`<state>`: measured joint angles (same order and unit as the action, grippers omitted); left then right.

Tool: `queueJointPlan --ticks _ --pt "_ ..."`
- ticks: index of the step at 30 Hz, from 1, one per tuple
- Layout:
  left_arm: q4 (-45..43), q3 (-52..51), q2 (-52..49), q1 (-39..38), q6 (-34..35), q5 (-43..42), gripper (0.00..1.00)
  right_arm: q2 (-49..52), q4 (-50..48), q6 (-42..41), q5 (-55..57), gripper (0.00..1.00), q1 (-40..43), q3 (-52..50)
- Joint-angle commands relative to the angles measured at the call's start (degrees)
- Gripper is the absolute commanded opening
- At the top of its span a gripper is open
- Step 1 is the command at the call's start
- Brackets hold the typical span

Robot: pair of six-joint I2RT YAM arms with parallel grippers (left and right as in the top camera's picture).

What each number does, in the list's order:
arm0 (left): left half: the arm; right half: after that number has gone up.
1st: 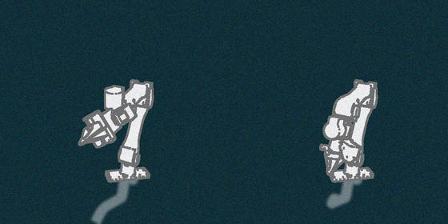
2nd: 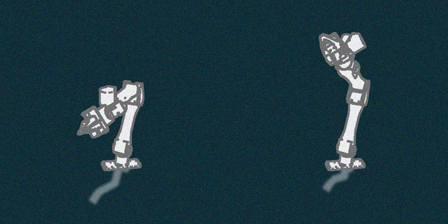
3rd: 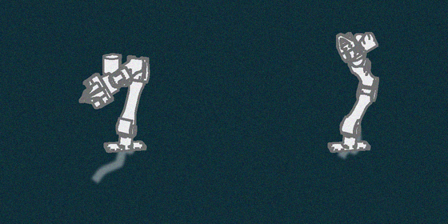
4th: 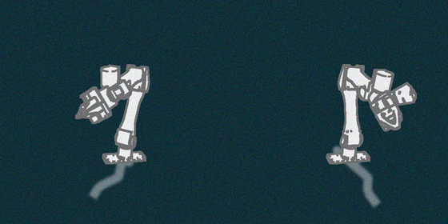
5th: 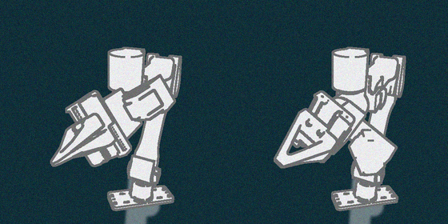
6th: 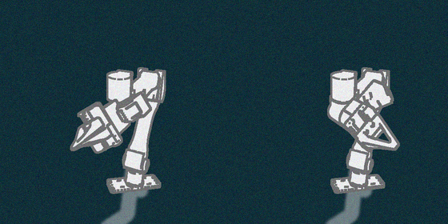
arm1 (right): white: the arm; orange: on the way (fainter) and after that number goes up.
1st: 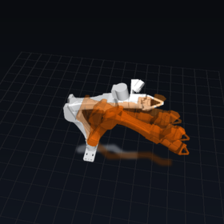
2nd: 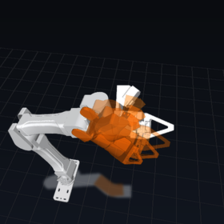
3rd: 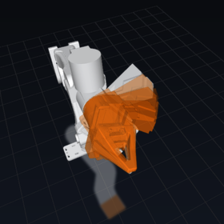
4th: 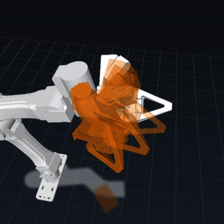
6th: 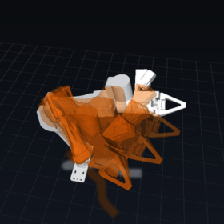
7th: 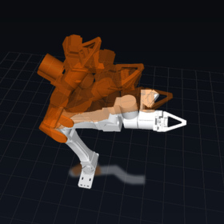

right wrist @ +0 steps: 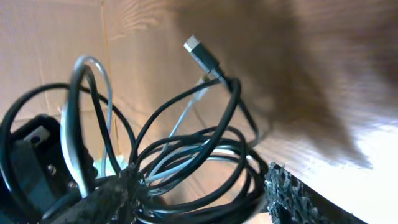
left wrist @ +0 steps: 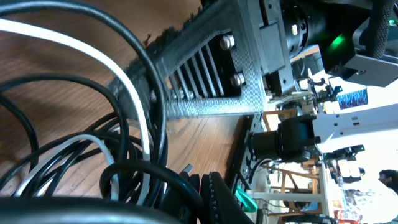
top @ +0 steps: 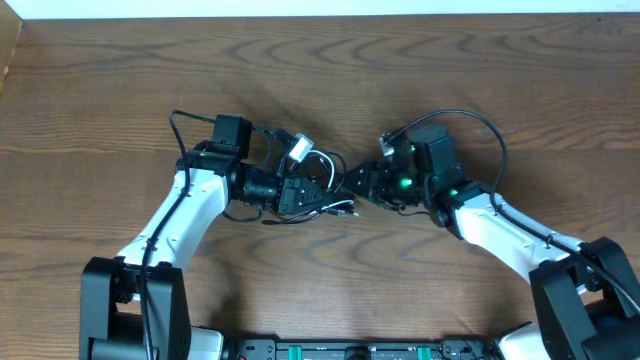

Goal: Untangle cables

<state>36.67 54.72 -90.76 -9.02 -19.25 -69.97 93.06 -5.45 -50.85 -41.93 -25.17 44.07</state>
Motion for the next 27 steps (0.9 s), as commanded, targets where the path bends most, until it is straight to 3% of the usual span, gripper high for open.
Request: queueJointPlan --ticks 1,6,8,9,10,12,14,15,17,21,27 --pt "0.9 -0.1 -0.1 0.0 -4.5 -3.1 0.08 0.2 -0.2 -2.3 -1.5 0.63 -0.6 0.1" --pt "0.9 -0.1 -0.1 0.0 -4.5 -3.6 0.08 0.2 -0.2 -5.8 0.1 0.59 -1.7 0.1" --pt "0.9 -0.1 -0.1 -0.1 -4.6 -5.3 0.08 0.2 -0.2 -5.7 2.1 0.48 -2.7 0.1" --pt "0.8 -0.1 -0.1 -0.4 -4.7 -5.5 0.08 0.2 -0.2 -5.9 3.0 0.36 -3.3 0.1" --pt "0.8 -0.1 -0.1 -0.5 -4.7 -5.5 0.08 0.2 -0.2 -5.9 3.2 0.32 -3.5 0.1" --pt "0.8 -0.1 -0.1 -0.5 -4.7 -5.2 0.08 0.2 -0.1 -5.9 4.5 0.13 -3.8 0.1" --pt "0.8 -0.1 -0.1 -0.5 -4.7 -3.4 0.08 0.2 -0.1 -5.9 5.3 0.01 -3.9 0.1" --pt "0.8 -0.1 -0.1 -0.5 -4.7 -2.3 0.09 0.2 -0.1 -5.9 6.1 0.01 -3.9 0.1" --pt "0.5 -0.1 -0.1 -0.5 -4.1 -1.2 0.29 0.2 0.3 -5.6 8.8 0.01 -3.9 0.1" --pt "0.3 -0.1 -0.1 -0.5 -4.0 -0.7 0.55 0.2 1.4 -4.7 11.2 0.01 -3.9 0.1" --pt "-1.4 -0.1 -0.1 -0.5 -1.7 0.7 0.54 0.2 1.8 -1.7 11.7 0.01 -3.8 0.1"
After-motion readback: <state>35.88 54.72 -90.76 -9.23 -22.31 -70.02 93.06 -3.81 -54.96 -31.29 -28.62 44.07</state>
